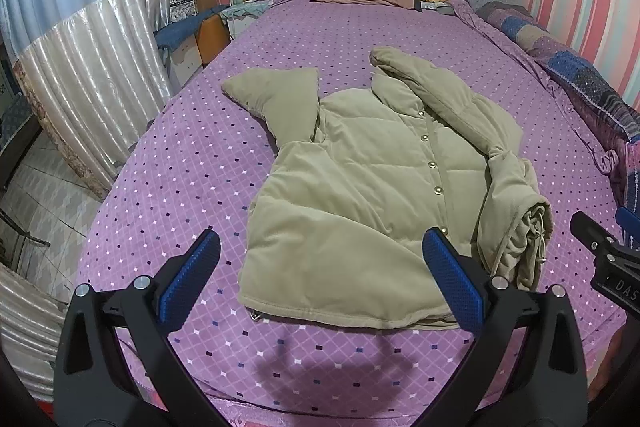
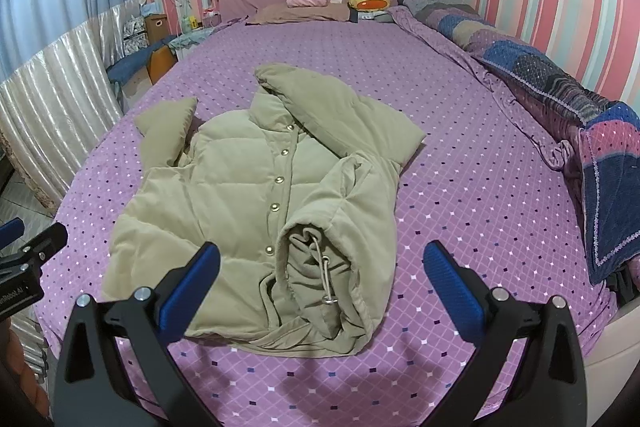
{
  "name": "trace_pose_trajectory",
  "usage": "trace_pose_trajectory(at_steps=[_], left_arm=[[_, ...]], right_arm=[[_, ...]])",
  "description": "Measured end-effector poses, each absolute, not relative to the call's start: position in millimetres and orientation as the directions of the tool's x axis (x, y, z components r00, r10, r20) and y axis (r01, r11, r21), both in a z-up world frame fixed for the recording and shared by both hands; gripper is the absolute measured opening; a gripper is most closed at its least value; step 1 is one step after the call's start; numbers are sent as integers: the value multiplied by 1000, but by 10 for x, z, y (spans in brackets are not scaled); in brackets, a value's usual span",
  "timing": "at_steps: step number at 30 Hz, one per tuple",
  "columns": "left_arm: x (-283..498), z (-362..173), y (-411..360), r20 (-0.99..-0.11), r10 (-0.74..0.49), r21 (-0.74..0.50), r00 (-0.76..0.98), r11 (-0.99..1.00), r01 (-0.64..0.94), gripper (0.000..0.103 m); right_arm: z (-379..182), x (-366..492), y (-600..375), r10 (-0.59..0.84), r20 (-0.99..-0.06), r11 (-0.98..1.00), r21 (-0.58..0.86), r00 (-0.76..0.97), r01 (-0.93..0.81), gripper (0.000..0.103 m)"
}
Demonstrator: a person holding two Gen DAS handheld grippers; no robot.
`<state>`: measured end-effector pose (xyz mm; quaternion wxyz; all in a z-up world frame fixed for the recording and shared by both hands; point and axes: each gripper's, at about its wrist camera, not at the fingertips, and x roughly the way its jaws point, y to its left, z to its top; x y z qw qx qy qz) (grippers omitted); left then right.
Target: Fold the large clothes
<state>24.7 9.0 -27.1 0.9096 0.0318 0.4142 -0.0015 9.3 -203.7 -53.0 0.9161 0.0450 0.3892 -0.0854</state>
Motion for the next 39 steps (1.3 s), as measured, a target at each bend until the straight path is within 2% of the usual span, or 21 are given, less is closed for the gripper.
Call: trace_pose_trajectory(at_steps=[39], left_arm=[[276,-241,104,-753,21,47,658,999,21,100]], right_arm=[[-489,143,-2109,-116,-714,980,31,691,195,101]])
